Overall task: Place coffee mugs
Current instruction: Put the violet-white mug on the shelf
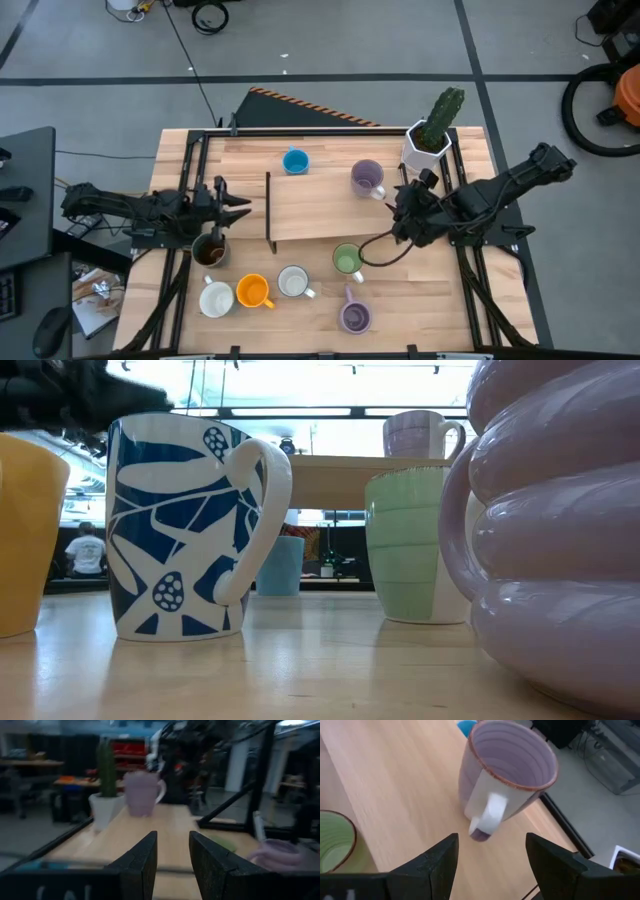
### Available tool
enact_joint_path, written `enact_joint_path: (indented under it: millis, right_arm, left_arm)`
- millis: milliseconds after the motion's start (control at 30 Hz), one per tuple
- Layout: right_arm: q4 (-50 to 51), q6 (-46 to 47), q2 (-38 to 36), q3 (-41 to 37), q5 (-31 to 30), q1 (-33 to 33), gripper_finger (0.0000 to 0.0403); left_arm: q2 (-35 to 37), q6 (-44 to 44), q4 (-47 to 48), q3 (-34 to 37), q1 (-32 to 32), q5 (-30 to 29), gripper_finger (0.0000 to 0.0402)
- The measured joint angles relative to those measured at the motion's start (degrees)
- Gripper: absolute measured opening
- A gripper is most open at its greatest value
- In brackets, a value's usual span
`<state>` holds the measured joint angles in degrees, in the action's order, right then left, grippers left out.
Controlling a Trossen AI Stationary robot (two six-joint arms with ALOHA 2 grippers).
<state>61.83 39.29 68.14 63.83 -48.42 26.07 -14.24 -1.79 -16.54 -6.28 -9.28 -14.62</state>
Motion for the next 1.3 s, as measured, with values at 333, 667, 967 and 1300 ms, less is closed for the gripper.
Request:
enact_joint_path:
  millis: [333, 667, 967, 1300]
  right_arm:
    - [0.0, -1.8, -0.7, -2.4, 0.9, 0.2, 0.0238]
    - [-6.5, -5.0, -1.2, -4.4, 1.5, -0.4, 0.0238]
    - [-7.2, -3.6, 1.2, -4.4, -4.0, -1.6, 0.0238]
    - [-5.5, -5.7, 1.2, -4.4, -5.1, -6.4, 0.0238]
  left_arm:
    - [0.0, 7.0, 2.8, -2.5, -5.0, 0.8, 0.0118]
    - [0.0, 0.7, 2.7, -2.5, -6.0, -4.1, 0.0118]
    - [0.0, -2.1, 2.7, -2.5, -6.0, -5.1, 0.0118]
    - [0.0, -2.1, 2.8, -2.5, -6.0, -5.3, 0.0118]
